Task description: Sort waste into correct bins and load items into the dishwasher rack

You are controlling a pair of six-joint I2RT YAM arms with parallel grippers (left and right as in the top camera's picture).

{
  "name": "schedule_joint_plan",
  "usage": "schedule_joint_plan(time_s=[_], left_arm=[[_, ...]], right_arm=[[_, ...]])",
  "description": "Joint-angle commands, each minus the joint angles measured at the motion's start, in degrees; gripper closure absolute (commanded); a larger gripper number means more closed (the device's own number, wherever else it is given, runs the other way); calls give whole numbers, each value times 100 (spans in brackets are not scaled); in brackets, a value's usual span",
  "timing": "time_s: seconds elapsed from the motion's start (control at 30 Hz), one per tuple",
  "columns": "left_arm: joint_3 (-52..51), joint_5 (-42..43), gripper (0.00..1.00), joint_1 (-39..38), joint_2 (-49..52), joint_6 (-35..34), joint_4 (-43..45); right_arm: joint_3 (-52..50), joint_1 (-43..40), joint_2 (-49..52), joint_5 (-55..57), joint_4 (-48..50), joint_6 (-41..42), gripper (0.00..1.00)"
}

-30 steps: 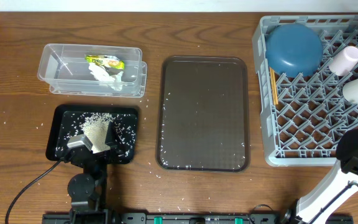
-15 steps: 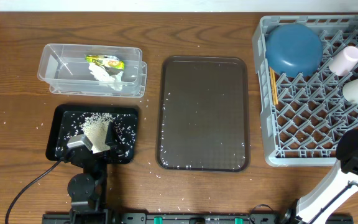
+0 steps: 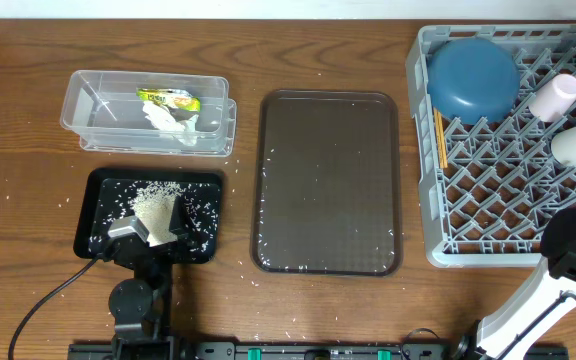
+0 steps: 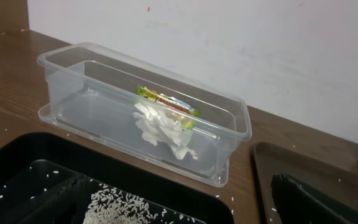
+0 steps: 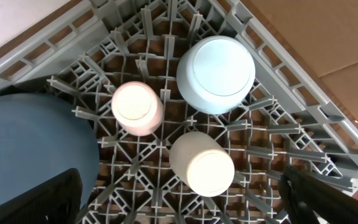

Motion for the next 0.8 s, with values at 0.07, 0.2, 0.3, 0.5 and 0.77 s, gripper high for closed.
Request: schedule_joint_plan(time_s=[0.07, 0.2, 0.3, 0.5, 0.77], left_arm=[[-103, -28, 5, -24, -37, 116, -247], [-103, -28, 5, -24, -37, 116, -247], [-103, -28, 5, -24, -37, 116, -247], [-103, -28, 5, -24, -37, 116, -247], [-103, -28, 5, -24, -37, 116, -247]], right_arm=[[-4, -79, 35, 20, 0, 22, 1], [-4, -74, -7, 20, 0, 22, 1], [-4, -63, -94, 20, 0, 22, 1], [-4, 131, -577, 20, 0, 22, 1], [-4, 485, -1834, 20, 0, 22, 1]])
